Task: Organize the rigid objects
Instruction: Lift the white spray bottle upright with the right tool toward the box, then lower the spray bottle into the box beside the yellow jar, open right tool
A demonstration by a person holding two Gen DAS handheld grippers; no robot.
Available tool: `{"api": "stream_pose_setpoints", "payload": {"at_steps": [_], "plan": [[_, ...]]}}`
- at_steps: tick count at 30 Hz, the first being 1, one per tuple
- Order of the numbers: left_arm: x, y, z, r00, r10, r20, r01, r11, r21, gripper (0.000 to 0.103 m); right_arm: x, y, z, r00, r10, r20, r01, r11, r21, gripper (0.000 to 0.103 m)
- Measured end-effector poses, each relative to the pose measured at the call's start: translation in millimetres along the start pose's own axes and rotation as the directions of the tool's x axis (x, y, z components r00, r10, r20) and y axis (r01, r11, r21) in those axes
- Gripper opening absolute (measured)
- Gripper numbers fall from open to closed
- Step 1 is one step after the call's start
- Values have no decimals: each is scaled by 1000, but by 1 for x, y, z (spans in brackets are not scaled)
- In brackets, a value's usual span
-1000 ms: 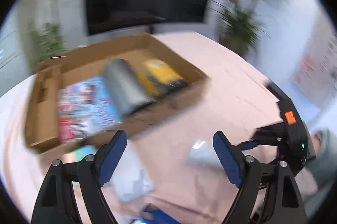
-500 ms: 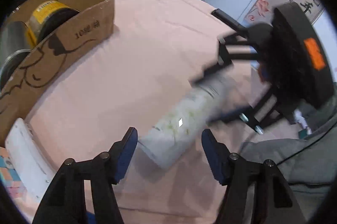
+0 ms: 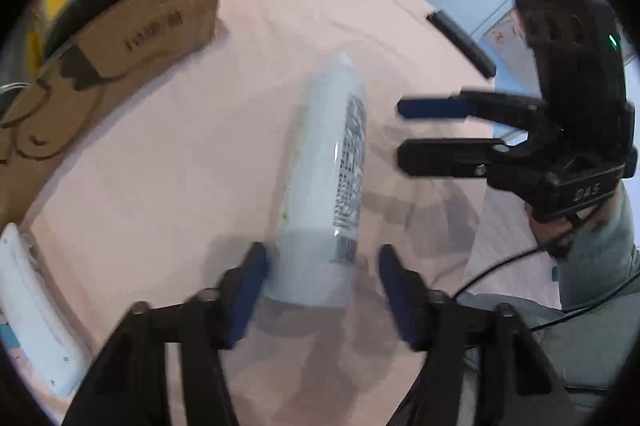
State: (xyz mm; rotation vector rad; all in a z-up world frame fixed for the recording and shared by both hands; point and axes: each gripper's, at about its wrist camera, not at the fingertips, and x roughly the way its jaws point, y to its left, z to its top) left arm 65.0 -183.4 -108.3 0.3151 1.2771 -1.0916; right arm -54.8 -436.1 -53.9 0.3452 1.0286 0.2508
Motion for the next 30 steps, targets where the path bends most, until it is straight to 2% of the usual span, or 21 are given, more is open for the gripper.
{"api": "stream_pose_setpoints", "payload": {"at_steps": [1,3,4,5,9,12,16,19,21,23,27,29,30], "plan": [[3,-1,0,1000,-5,-12,5,1000,-4,43,11,-7,-3,999,31,-27,-28,995,101,70],[5,-4,-3,1000,-6,-14,5,1000,-18,43,25,-13,-3,998,59,-35,-50,977,206,69],[7,-6,-6,1000,-5,-13,5,1000,-27,43,31,-13,0,997,75,-20,-68,969,237,66],[6,-6,-7,1000,-7,-11,6,999,-43,44,34,-11,1,997,72,-11,-67,964,256,62],[-1,4,-4,1000,11,14,-9,990,-142,44,55,9,19,1000,-13,13,9,971,240,57],[-8,1,-14,998,46,40,-39,984,-175,44,57,19,19,1000,-4,25,-2,969,246,52],[-33,-7,-12,988,76,133,-46,976,-212,44,36,33,29,996,6,90,-23,981,194,50],[-57,-5,5,969,101,225,-45,970,-238,43,12,41,63,988,14,154,-32,993,115,48],[-76,3,28,949,119,291,-42,965,-257,43,-2,49,93,981,13,194,-21,999,41,47],[-87,13,44,937,129,324,-35,959,-280,43,-7,56,123,976,12,218,-7,1000,-22,47],[-102,45,77,912,185,366,-53,938,-342,43,0,69,183,976,48,211,-21,991,-129,46],[-98,58,85,905,191,381,-36,925,-379,43,13,72,213,981,71,181,-41,986,-164,46],[-96,69,93,907,186,379,-20,916,-401,43,19,71,224,982,76,173,-47,985,-168,46]]}}
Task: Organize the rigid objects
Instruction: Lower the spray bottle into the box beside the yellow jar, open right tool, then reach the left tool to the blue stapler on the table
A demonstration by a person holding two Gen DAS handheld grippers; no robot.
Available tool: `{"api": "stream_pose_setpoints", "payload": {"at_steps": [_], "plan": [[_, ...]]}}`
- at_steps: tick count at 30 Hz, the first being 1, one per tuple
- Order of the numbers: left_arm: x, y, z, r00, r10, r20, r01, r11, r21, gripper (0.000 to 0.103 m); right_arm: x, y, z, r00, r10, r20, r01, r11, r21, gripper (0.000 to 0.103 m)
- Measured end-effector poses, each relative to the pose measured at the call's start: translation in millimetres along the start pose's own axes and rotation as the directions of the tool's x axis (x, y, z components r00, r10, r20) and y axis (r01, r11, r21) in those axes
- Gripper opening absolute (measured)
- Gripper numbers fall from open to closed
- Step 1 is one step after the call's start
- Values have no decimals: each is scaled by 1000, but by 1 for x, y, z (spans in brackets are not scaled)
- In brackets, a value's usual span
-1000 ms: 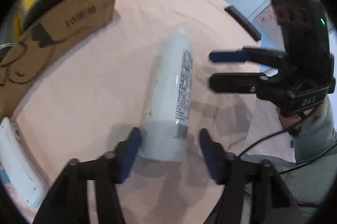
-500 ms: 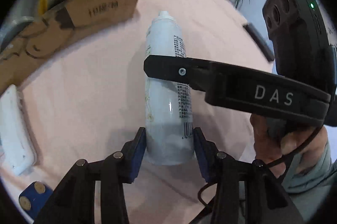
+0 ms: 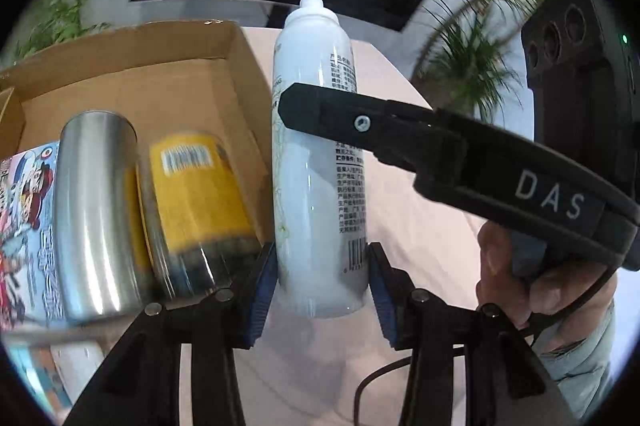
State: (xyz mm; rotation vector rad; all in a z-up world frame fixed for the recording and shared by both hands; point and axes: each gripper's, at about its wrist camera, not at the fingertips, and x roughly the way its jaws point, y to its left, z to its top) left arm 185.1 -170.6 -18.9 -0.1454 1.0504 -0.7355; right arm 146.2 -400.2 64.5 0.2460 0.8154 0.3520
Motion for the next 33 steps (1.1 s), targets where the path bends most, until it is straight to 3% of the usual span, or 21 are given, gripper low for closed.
{"api": "stream_pose_setpoints", "payload": {"at_steps": [3,7,13,15,17,19,21,23,24,26,28,33], "plan": [[18,9,15,1000,-5,-25,3,998,-65,43,29,-3,29,999,-1,-32,0,998,-58,46],[39,14,21,998,-30,-63,23,993,-112,44,56,-10,38,997,-15,-71,8,996,-89,45],[43,4,14,993,-61,-96,50,993,-111,49,82,-31,30,991,12,-134,-14,1000,-10,46],[40,-4,11,992,-70,-105,59,993,-98,47,89,-33,22,988,-3,-153,2,1000,-7,46],[25,-10,1,994,-65,-84,59,996,-70,47,93,-35,16,985,-63,-160,60,998,-21,41],[5,-16,-8,998,-48,-39,46,998,-38,47,93,-39,14,985,-72,-155,74,997,6,41],[-22,-19,-17,999,-22,32,21,1000,3,47,87,-42,9,984,-108,-142,114,993,29,51],[-55,-24,-32,991,47,122,-53,997,52,51,71,-37,3,980,-169,-103,174,984,37,82],[-77,-24,-43,980,100,171,-113,991,70,54,59,-32,-2,979,-190,-72,193,981,34,88],[-114,-20,-59,950,181,253,-203,977,64,84,30,-15,-14,977,-215,1,215,976,24,101],[-166,-8,-83,892,266,366,-292,956,15,87,2,10,-35,968,-240,77,241,970,-2,103],[-245,5,-115,807,428,406,-438,896,-74,87,-34,65,-95,949,-262,173,279,957,-77,100]]}}
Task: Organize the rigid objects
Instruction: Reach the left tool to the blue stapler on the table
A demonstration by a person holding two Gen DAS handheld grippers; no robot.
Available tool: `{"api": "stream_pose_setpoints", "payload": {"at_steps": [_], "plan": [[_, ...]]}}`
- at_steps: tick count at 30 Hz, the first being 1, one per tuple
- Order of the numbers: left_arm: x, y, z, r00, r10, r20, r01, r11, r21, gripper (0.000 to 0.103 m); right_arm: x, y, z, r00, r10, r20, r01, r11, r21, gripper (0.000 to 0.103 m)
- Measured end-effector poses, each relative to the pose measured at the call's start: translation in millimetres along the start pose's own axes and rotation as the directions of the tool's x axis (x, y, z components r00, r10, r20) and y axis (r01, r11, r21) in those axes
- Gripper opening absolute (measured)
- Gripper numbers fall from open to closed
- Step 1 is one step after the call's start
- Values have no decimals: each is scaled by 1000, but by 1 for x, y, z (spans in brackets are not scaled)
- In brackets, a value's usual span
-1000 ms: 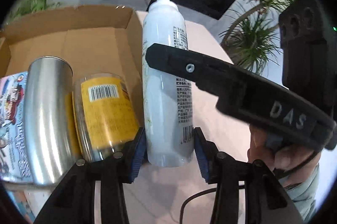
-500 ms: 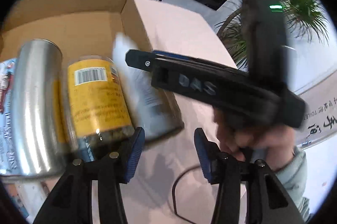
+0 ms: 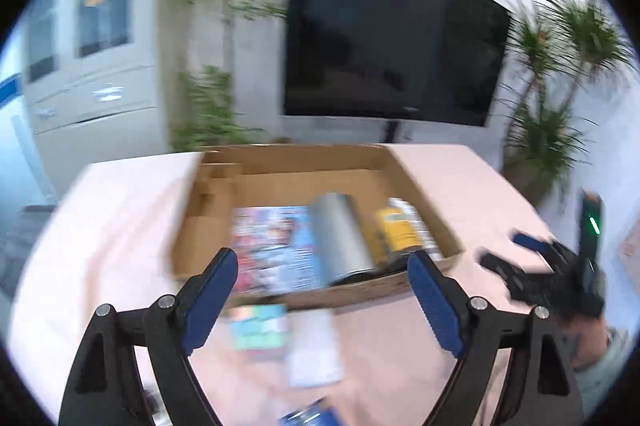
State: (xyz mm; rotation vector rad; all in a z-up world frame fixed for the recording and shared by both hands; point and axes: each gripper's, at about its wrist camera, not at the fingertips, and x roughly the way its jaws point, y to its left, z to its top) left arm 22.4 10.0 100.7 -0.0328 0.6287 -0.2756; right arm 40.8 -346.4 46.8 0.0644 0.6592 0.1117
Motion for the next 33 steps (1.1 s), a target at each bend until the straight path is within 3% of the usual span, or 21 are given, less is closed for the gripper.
{"api": "stream_pose_setpoints", "payload": {"at_steps": [2,3,5,6,7,8,10,13,15,16,17,19,21,22,24,26,27,29,30,32,33], "plan": [[-23,20,-3,999,51,12,-50,999,-10,87,-17,25,-25,1000,9,-1,-10,999,-50,69],[-35,28,-8,998,66,21,-66,998,-11,87,-20,34,-33,1000,14,-9,-15,997,-71,66],[-42,35,-19,999,55,4,-54,998,-9,87,-31,59,-56,998,52,-22,-54,992,-117,69],[-42,38,-31,999,24,-28,-24,1000,-8,87,-37,70,-66,997,78,-21,-80,988,-132,75],[-38,39,-41,998,2,-59,-3,1000,-15,87,-43,83,-80,995,99,-21,-101,985,-143,97],[-32,47,-57,995,-21,-99,17,999,-38,87,-46,93,-90,993,119,-23,-121,981,-150,102],[-19,56,-88,978,-86,-189,66,991,-113,87,-49,119,-116,978,197,-65,-205,967,-154,102],[13,61,-134,933,-227,-281,167,961,-221,87,-39,162,-155,945,281,-168,-311,931,-192,102],[44,60,-162,886,-307,-347,205,932,-300,87,-36,188,-177,945,268,-188,-309,920,-242,101],[53,59,-169,871,-335,-359,217,918,-331,85,-34,201,-187,940,275,-201,-321,912,-255,99],[66,59,-179,846,-384,-371,237,893,-382,85,-32,211,-191,936,284,-209,-334,904,-266,96],[79,58,-187,819,-430,-380,257,867,-427,85,-25,228,-201,948,251,-197,-302,905,-300,93],[87,54,-190,790,-482,-380,294,841,-454,82,-16,233,-203,955,218,-203,-273,912,-307,78],[88,51,-191,776,-505,-377,319,830,-457,83,-11,235,-204,958,196,-208,-254,917,-307,65],[89,44,-191,774,-508,-379,335,835,-436,82,-3,232,-202,963,166,-211,-226,924,-307,57],[93,38,-190,749,-539,-385,369,822,-434,80,2,225,-201,955,191,-228,-248,934,-258,38],[95,33,-191,736,-552,-392,381,816,-435,80,2,221,-200,950,204,-236,-258,939,-227,38],[96,23,-193,728,-551,-407,387,821,-419,80,-2,212,-202,951,217,-220,-259,948,-184,36],[97,16,-193,721,-554,-415,396,822,-410,80,-4,203,-203,946,242,-215,-275,951,-139,35],[100,7,-193,709,-563,-424,409,818,-404,80,-5,174,-199,931,305,-199,-308,951,18,19],[102,-2,-191,689,-582,-431,431,808,-402,80,-4,157,-196,920,333,-207,-318,942,105,17]]}}
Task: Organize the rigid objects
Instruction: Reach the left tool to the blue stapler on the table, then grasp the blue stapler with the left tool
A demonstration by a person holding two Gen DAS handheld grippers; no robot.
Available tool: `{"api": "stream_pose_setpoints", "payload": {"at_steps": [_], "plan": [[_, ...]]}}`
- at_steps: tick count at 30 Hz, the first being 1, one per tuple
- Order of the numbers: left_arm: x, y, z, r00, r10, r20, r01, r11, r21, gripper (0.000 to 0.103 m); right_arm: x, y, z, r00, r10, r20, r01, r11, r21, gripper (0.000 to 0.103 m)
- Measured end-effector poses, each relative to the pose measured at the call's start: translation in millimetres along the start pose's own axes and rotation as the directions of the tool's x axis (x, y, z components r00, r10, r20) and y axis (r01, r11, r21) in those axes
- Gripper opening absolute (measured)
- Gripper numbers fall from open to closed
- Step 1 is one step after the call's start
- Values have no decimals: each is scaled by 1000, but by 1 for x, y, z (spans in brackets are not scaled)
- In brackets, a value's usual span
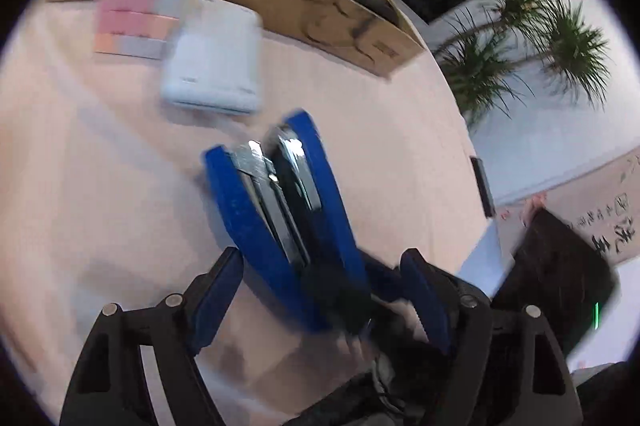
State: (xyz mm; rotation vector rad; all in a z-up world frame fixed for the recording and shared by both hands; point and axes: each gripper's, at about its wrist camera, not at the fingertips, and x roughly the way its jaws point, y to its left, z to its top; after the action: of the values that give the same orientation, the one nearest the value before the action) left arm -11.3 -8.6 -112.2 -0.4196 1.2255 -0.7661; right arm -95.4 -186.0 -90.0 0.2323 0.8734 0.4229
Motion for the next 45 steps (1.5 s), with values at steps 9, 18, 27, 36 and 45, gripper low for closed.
{"api": "stream_pose_setpoints", "payload": {"at_steps": [9,18,27,36,45], "plan": [[29,-53,28,992,-118,46,112,988,108,80,-31,-106,6,993,84,81,-110,908,404,13],[24,-46,35,994,-26,105,17,996,88,80,-77,-129,26,975,-209,74,168,914,368,73],[24,-31,38,998,-6,69,3,999,37,80,-53,-52,20,920,-383,82,391,914,-106,49],[43,-27,45,997,-74,11,74,997,19,80,-32,-77,34,939,-337,-63,340,939,46,24],[42,-18,35,996,-93,-16,93,996,16,65,-19,-89,26,995,32,-91,3,933,359,28]]}}
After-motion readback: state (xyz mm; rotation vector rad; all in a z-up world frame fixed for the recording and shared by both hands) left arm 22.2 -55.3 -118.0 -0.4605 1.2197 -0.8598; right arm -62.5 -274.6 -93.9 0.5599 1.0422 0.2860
